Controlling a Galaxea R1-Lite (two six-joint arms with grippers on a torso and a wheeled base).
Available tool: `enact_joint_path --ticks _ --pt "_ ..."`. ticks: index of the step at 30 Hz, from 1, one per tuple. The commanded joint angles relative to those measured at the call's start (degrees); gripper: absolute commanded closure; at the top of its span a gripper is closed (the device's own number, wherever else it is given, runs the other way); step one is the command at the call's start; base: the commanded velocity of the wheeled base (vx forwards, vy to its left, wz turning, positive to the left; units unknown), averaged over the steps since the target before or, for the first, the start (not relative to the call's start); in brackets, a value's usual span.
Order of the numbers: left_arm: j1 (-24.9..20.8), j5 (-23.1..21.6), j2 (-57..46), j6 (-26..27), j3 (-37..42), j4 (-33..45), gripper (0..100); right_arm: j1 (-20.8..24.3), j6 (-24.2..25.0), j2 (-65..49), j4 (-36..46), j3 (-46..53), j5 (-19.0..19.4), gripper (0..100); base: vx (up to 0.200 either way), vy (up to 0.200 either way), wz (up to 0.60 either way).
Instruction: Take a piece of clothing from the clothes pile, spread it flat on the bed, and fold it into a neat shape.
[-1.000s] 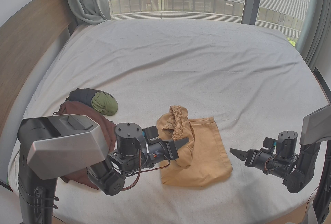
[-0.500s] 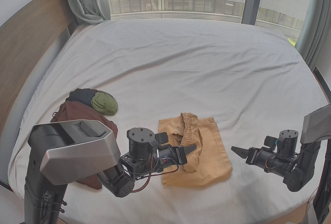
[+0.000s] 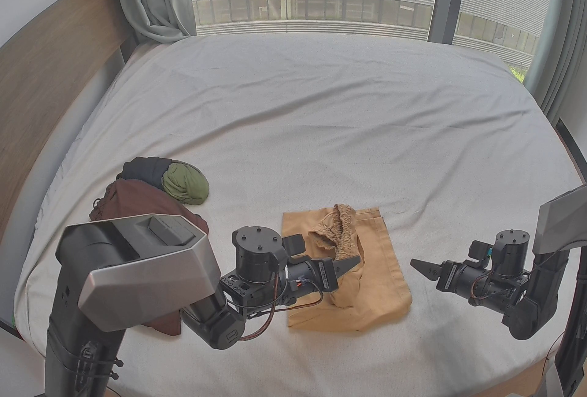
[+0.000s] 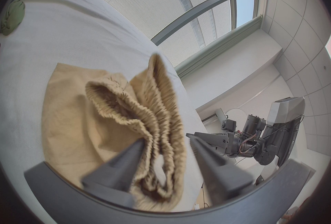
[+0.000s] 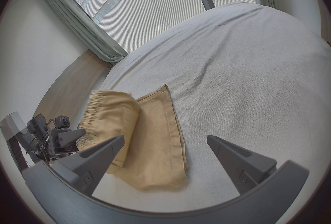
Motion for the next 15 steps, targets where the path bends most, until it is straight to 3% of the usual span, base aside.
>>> enact_joint_path --ticks 1,15 --pt "0.0 0.02 0.17 -0.01 -0.49 -0.37 0 0.02 0.01 0.08 0.02 0.03 0.04 0 0.0 0.0 0.0" --pt "0.97 4.15 -0.62 0.52 3.11 -0.98 0 0.55 0.01 1.23 0.02 0.38 0.13 0 0.0 0.0 0.0"
